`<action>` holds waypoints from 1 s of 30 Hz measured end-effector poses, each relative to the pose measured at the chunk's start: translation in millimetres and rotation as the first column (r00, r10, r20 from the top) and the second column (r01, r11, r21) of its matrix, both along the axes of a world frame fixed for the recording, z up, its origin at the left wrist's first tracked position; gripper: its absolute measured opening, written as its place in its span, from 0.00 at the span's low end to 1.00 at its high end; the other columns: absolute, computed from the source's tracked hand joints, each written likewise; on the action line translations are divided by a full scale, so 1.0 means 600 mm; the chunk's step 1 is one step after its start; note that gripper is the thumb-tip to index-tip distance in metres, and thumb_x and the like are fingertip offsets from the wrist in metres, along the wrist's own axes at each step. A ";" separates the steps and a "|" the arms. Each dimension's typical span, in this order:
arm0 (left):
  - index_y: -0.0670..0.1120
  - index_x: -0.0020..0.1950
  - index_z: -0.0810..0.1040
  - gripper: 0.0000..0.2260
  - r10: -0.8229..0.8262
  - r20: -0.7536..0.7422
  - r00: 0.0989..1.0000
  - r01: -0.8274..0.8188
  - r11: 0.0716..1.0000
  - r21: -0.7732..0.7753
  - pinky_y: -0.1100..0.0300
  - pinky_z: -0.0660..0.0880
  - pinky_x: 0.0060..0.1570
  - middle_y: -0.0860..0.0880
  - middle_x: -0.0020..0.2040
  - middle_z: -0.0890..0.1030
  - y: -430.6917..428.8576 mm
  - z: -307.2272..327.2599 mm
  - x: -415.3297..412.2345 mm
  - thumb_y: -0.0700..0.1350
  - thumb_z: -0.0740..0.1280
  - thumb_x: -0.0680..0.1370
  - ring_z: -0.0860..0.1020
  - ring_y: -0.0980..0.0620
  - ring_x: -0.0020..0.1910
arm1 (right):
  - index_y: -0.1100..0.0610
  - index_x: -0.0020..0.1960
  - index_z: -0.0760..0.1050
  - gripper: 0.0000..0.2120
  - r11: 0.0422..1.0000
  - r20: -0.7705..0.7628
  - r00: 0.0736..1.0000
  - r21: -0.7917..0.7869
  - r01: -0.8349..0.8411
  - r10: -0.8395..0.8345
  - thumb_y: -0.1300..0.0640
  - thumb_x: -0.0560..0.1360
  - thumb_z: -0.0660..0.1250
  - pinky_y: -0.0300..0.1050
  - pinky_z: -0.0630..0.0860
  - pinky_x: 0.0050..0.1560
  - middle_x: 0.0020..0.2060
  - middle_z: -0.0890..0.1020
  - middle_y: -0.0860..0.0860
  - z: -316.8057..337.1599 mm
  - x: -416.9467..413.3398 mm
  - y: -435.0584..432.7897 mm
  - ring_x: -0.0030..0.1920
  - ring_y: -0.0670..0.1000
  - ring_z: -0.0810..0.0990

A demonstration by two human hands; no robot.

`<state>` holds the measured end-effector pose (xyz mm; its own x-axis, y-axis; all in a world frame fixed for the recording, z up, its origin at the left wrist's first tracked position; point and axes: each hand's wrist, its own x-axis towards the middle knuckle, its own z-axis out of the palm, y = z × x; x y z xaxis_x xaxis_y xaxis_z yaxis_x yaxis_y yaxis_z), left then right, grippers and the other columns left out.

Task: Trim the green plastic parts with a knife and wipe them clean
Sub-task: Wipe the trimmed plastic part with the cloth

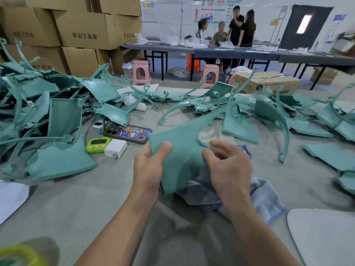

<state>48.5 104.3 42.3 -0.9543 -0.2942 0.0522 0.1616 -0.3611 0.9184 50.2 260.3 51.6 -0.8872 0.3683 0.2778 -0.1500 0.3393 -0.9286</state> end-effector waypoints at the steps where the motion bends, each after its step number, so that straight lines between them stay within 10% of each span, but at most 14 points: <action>1: 0.50 0.47 0.87 0.08 0.089 -0.029 0.996 -0.088 0.996 0.023 0.58 0.80 0.38 0.46 0.45 0.87 0.000 0.004 0.001 0.41 0.69 0.79 0.85 0.49 0.42 | 0.44 0.54 0.83 0.12 0.998 -0.049 0.998 0.029 0.047 -0.045 0.53 0.72 0.77 0.22 0.71 0.48 0.46 0.85 0.38 0.005 0.006 0.002 0.47 0.32 0.81; 3: 0.54 0.48 0.86 0.08 0.185 -0.164 0.969 -0.205 0.971 -0.119 0.63 0.79 0.38 0.53 0.43 0.87 -0.001 0.009 0.008 0.44 0.68 0.79 0.84 0.56 0.41 | 0.43 0.64 0.79 0.22 0.985 -0.040 0.984 0.006 -0.171 0.171 0.45 0.70 0.74 0.29 0.72 0.58 0.55 0.82 0.37 0.019 0.022 -0.004 0.57 0.33 0.79; 6: 0.60 0.66 0.79 0.19 -0.148 -0.276 0.950 -0.011 0.865 -0.502 0.64 0.78 0.54 0.59 0.58 0.84 0.022 0.014 0.035 0.46 0.65 0.76 0.81 0.59 0.57 | 0.45 0.67 0.76 0.26 0.756 -0.032 0.800 -0.309 -0.578 0.599 0.45 0.70 0.73 0.42 0.79 0.59 0.59 0.84 0.44 0.035 0.048 -0.039 0.62 0.42 0.81; 10: 0.62 0.65 0.80 0.27 -0.379 -0.220 0.899 0.163 0.754 -0.636 0.60 0.65 0.74 0.66 0.71 0.73 0.056 0.032 0.062 0.43 0.65 0.69 0.66 0.64 0.74 | 0.56 0.57 0.82 0.11 0.736 -0.037 0.893 -0.552 -0.392 0.448 0.62 0.75 0.71 0.61 0.82 0.56 0.51 0.87 0.58 0.062 0.056 0.008 0.54 0.61 0.86; 14: 0.68 0.62 0.80 0.21 -0.088 -0.222 0.971 -0.082 0.750 -0.656 0.76 0.63 0.67 0.68 0.67 0.74 0.075 0.062 0.083 0.44 0.72 0.76 0.66 0.78 0.66 | 0.62 0.54 0.82 0.09 0.757 0.038 0.925 -0.588 -0.287 0.379 0.69 0.79 0.65 0.52 0.84 0.48 0.49 0.87 0.61 0.079 0.088 0.110 0.48 0.59 0.86; 20: 0.56 0.76 0.65 0.37 -0.056 -0.380 0.923 -0.206 0.762 -0.614 0.73 0.73 0.52 0.65 0.47 0.83 0.184 0.097 0.149 0.45 0.77 0.71 0.80 0.65 0.51 | 0.62 0.49 0.86 0.10 0.768 0.003 0.942 -0.581 -0.271 0.335 0.66 0.68 0.73 0.47 0.83 0.42 0.50 0.87 0.63 0.062 0.225 0.233 0.46 0.57 0.87; 24: 0.59 0.69 0.73 0.26 -0.442 -0.127 0.888 0.282 0.741 -0.609 0.72 0.73 0.48 0.60 0.51 0.80 0.279 0.103 0.217 0.52 0.74 0.72 0.79 0.61 0.52 | 0.64 0.53 0.85 0.14 0.792 -0.015 0.963 -0.567 -0.228 0.267 0.63 0.68 0.73 0.50 0.83 0.46 0.52 0.86 0.65 0.039 0.369 0.318 0.48 0.60 0.86; 26: 0.53 0.59 0.82 0.12 -0.710 0.024 0.704 0.648 0.629 -0.429 0.69 0.75 0.37 0.54 0.43 0.84 0.333 0.082 0.263 0.46 0.73 0.76 0.82 0.58 0.41 | 0.65 0.55 0.84 0.18 0.792 0.007 0.984 -0.594 -0.140 0.179 0.61 0.66 0.75 0.52 0.83 0.47 0.53 0.84 0.67 0.019 0.455 0.355 0.48 0.61 0.86; 30: 0.54 0.51 0.83 0.10 -0.875 0.151 0.459 0.869 0.408 -0.279 0.61 0.74 0.32 0.46 0.36 0.82 0.433 0.014 0.375 0.40 0.75 0.74 0.77 0.50 0.33 | 0.65 0.58 0.83 0.21 0.685 0.083 0.994 -0.720 0.111 -0.074 0.66 0.66 0.74 0.49 0.84 0.45 0.55 0.84 0.66 -0.039 0.624 0.403 0.50 0.62 0.86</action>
<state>273.8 364.1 51.0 -0.6846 0.7288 -0.0127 -0.0722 -0.0505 0.9961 424.5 502.4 28.3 -0.8418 0.5192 -0.1476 -0.1077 -0.4296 -0.8966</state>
